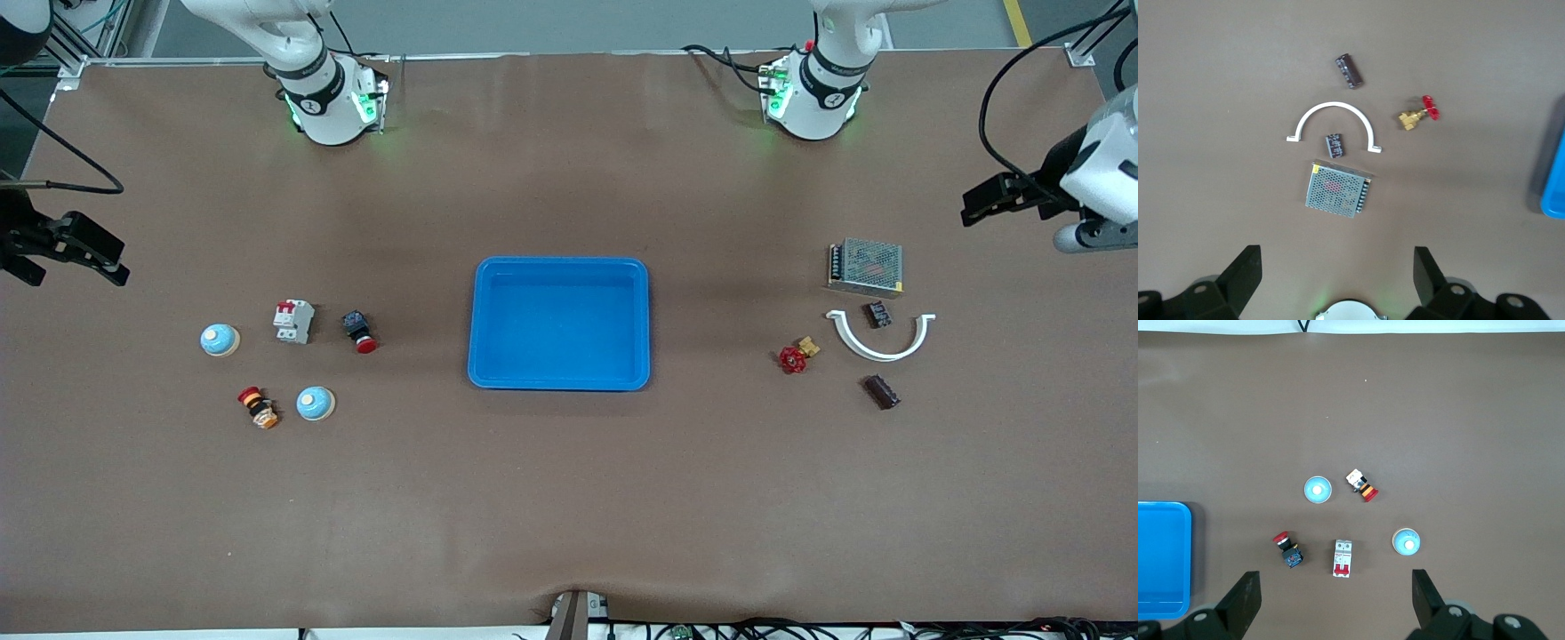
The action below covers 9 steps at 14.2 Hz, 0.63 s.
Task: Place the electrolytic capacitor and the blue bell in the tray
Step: 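Reach the left gripper to the brown capacitor while the right gripper reaches the bell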
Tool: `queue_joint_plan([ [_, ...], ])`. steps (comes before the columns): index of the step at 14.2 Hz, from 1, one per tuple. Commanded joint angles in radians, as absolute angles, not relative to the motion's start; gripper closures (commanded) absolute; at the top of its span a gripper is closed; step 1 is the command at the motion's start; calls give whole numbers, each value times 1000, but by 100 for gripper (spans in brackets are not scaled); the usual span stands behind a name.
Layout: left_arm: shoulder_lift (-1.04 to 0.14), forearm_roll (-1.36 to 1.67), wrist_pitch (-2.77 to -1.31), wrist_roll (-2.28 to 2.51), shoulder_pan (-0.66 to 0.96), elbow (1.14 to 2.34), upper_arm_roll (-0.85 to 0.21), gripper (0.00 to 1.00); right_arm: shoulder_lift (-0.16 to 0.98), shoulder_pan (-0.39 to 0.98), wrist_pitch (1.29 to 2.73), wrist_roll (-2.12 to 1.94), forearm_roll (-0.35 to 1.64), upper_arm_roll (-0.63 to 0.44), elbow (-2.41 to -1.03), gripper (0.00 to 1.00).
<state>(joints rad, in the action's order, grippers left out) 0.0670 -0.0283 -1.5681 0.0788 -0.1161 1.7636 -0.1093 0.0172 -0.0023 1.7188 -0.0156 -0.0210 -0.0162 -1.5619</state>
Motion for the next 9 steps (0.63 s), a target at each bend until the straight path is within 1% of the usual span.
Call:
queue_joint_plan([
  [1,138,-46,-1690,71,-137,1940,-118,0,29,-5,1703,-26,-17,-15,-1537,0],
  [3,166,-46,-1819,74,-152,2069,-118,0,32,-5,1701,-28,-17,-15,-1542,0],
  [7,147,-45,-2090,83,-199,2267,-120,0,99,-3,1698,-29,-17,-15,-1543,0],
  [9,106,-44,-2204,90,-204,2334,-120,10,124,-8,1681,-28,-23,-15,-1545,0],
])
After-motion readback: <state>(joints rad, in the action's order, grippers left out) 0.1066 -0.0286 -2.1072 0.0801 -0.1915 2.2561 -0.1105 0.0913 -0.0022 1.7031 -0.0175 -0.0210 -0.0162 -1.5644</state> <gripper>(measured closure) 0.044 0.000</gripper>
